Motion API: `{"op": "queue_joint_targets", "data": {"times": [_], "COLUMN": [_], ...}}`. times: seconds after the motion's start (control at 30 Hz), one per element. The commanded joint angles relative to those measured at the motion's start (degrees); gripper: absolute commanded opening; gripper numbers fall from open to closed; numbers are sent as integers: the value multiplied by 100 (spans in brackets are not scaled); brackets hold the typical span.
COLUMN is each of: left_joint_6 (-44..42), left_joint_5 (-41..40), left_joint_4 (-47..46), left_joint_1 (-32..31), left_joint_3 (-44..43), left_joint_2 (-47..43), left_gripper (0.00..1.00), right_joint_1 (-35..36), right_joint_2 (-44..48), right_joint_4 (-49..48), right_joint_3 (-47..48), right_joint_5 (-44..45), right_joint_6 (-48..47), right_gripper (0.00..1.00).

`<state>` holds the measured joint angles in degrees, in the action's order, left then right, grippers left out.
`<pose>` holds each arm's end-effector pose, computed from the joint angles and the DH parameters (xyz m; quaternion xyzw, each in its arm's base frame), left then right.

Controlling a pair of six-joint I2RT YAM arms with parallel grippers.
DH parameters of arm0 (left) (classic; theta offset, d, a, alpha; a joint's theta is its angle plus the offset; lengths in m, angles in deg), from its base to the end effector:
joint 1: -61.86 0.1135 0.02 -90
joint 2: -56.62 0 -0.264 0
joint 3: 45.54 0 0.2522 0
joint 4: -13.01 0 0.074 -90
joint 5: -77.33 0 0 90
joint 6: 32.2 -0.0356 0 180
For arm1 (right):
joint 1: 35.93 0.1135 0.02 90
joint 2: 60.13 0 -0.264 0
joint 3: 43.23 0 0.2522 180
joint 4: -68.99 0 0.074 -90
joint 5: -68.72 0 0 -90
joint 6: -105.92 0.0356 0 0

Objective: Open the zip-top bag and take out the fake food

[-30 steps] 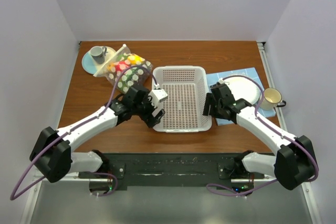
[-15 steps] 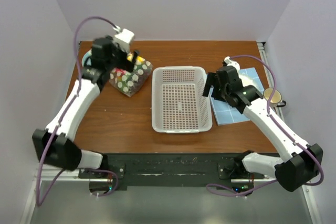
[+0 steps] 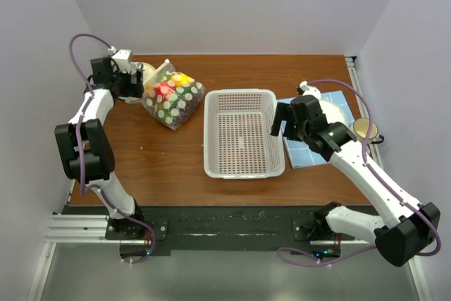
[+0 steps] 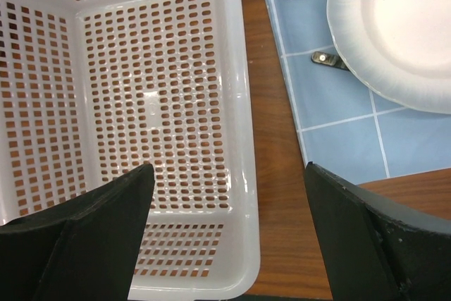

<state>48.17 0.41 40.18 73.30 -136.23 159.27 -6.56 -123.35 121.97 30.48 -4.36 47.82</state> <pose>0.4023 0.0732 0.2502 0.0347 0.8979 -0.0231 0.4383 0.2044 0.1031 0.3221 0.0792 0.9038 0.0872 0.4114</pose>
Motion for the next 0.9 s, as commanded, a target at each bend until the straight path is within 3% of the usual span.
{"op": "queue_joint_targets", "data": {"times": [0.0, 0.2, 0.27, 0.73, 0.77, 0.8, 0.83, 0.87], "left_joint_6": [198, 356, 479, 769, 769, 787, 822, 848], "left_joint_5": [678, 1363, 1529, 1575, 1592, 1618, 1697, 1724], "left_joint_4": [-637, -849, -866, -1130, -1147, -1165, -1174, -1174], "left_joint_1": [394, 543, 622, 798, 824, 851, 886, 903], "left_joint_3": [-156, -165, -191, -244, -244, -235, -235, -226], "left_joint_2": [132, 492, 667, 1037, 1046, 1073, 1134, 1169], "left_gripper": [97, 76, 73, 78, 74, 64, 36, 23], "right_joint_1": [43, 61, 69, 78, 78, 78, 78, 78], "right_joint_2": [82, 134, 178, 346, 354, 337, 345, 346], "right_joint_4": [-204, -222, -187, -134, -134, -134, -134, -143], "right_joint_3": [-114, -237, -264, -325, -325, -317, -308, -308], "right_joint_5": [-128, -172, -172, -137, -137, -128, -128, -128], "right_joint_6": [-52, -35, -43, -43, -44, -44, -35, -35], "right_gripper": [91, 91, 91, 91, 90, 90, 90, 90]}}
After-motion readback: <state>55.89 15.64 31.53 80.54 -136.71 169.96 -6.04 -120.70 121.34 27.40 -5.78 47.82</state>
